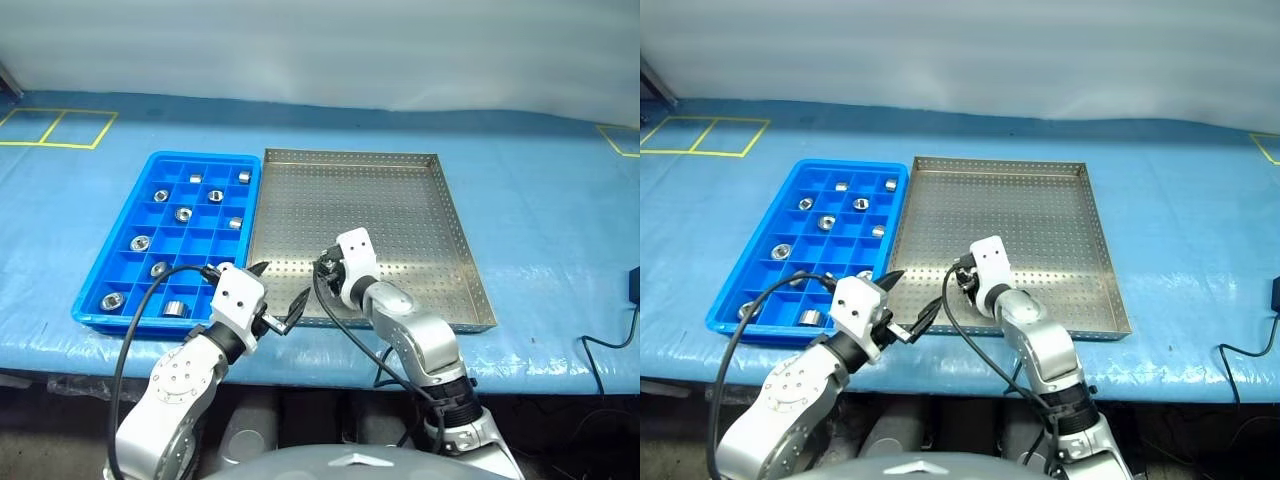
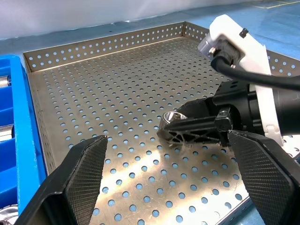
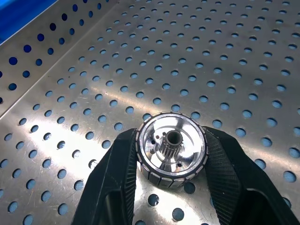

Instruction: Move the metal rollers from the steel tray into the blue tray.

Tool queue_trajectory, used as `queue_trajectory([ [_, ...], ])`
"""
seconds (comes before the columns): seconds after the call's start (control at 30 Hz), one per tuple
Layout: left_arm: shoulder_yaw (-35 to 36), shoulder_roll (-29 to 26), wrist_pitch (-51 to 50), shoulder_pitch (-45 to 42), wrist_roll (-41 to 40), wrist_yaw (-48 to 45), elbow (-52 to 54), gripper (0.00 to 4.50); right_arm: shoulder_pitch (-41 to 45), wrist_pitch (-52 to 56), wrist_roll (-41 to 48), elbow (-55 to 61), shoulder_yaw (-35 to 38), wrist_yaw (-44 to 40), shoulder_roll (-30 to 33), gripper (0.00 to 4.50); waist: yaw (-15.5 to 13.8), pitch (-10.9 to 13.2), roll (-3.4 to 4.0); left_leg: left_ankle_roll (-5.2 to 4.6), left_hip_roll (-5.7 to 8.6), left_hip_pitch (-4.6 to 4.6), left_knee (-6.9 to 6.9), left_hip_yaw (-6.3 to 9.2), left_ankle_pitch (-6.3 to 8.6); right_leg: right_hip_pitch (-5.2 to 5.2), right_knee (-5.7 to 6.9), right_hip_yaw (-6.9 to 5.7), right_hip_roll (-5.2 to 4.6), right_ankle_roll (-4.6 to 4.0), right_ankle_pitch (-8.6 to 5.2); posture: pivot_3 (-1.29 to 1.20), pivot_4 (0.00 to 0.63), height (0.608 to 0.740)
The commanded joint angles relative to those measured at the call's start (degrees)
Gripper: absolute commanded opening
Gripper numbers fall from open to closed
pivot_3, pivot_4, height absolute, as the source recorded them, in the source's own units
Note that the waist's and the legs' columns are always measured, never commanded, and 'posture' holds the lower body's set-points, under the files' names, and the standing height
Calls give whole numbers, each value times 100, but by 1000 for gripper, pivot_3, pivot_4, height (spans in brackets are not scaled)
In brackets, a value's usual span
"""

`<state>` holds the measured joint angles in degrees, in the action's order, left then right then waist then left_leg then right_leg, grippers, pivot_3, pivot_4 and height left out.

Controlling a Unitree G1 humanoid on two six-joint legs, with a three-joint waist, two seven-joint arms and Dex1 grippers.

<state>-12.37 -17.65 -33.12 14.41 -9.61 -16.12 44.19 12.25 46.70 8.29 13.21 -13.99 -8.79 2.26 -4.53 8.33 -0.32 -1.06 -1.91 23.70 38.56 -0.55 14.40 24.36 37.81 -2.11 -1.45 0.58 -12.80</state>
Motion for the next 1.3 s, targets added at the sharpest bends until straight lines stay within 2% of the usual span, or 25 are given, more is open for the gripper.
queue_trajectory([
  [0.03,-43,77,208,12,47,78,117,4500,328,68,93,441,82,-61,-71,1687,1,6,-1,0,0,1,-1,-1,0,2,0,0,0,0,0,285,150,740],
  [0.23,62,287,398,120,344,496,143,4500,1614,-4,-35,-78,-113,-97,-328,1687,-28,23,-1,1,-10,0,-2,-7,-1,8,4,3,12,8,5,350,150,740],
  [0.43,505,688,444,375,683,1206,351,4500,2511,-622,-145,-1191,-420,-436,-751,1687,-253,23,-8,7,22,-9,-62,0,-5,16,0,0,13,10,6,476,150,740],
  [0.67,679,894,500,877,791,1433,657,4500,2909,-1217,-209,-2152,-451,-718,-1003,1687,-763,28,-12,9,24,2,-73,13,-5,20,-5,-12,-1,19,-8,566,150,740],
  [0.93,653,920,597,991,808,1428,640,4500,3096,-1573,-260,-2818,-378,-882,-1142,1687,-1388,29,-11,12,28,1,-64,15,-6,20,-5,-21,3,26,-12,572,150,740],
  [1.3,547,897,680,888,808,1352,487,4500,3121,-1795,-280,-3495,-154,-878,-1155,1687,-1906,28,-11,17,29,13,-65,12,-3,28,-8,-27,6,24,-13,546,150,740],
])
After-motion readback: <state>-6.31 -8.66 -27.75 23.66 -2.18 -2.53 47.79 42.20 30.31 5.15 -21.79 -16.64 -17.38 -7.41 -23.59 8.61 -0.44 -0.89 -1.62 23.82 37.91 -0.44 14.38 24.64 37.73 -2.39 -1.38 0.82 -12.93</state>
